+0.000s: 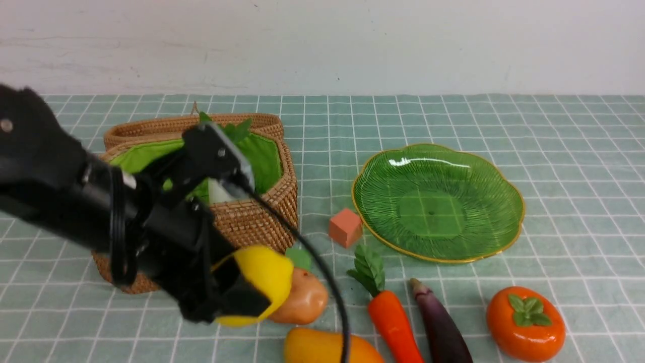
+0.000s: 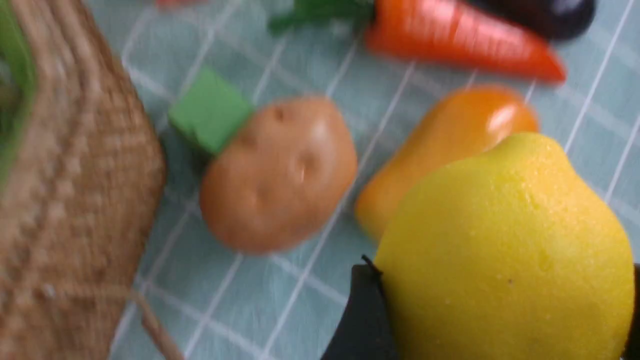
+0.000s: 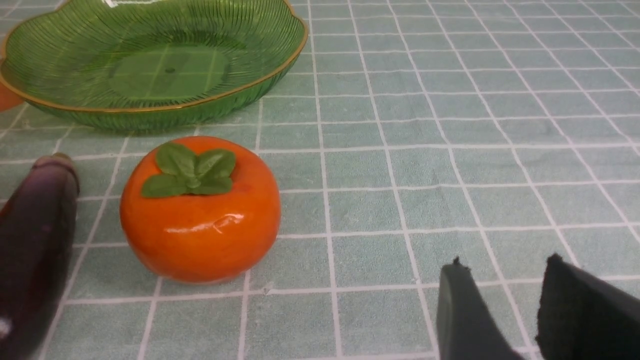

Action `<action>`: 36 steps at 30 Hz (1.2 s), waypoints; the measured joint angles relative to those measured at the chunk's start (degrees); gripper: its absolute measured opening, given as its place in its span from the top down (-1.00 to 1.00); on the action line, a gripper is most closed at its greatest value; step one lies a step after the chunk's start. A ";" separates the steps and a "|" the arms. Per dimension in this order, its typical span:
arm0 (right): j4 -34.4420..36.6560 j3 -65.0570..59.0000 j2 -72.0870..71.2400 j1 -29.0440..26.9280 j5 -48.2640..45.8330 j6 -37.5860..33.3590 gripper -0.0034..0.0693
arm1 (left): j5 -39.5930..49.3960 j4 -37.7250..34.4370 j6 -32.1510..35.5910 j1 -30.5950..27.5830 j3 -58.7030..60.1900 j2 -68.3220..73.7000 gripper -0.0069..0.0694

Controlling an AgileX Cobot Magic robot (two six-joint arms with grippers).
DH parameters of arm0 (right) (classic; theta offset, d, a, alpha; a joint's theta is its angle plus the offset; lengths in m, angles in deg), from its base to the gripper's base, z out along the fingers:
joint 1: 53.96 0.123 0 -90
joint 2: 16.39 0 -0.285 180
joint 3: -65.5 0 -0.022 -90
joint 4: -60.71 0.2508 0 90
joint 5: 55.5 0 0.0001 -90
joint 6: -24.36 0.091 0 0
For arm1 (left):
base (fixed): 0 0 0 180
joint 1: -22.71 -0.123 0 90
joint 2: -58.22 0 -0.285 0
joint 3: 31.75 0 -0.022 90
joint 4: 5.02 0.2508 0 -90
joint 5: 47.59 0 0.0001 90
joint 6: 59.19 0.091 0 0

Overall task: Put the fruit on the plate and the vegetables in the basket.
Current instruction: Grab a lemon with your left arm and place it on the plate on the right

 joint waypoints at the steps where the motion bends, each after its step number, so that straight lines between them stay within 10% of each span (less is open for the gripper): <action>1: 0.00 0.00 0.00 0.00 0.00 0.00 0.24 | 0.33 -1.69 0.22 0.21 -2.68 0.99 -0.66; 9: 0.00 0.00 0.00 0.00 0.00 0.00 0.24 | -3.64 -3.79 -0.09 8.93 -23.82 15.09 -0.66; 18: 0.00 0.00 0.00 0.00 0.00 0.00 0.24 | -28.52 -4.62 -9.10 17.97 -39.76 38.74 -0.66; 36: 0.00 0.00 0.00 0.00 0.00 0.00 0.24 | -36.82 -5.28 -14.23 19.68 -41.15 48.75 -0.88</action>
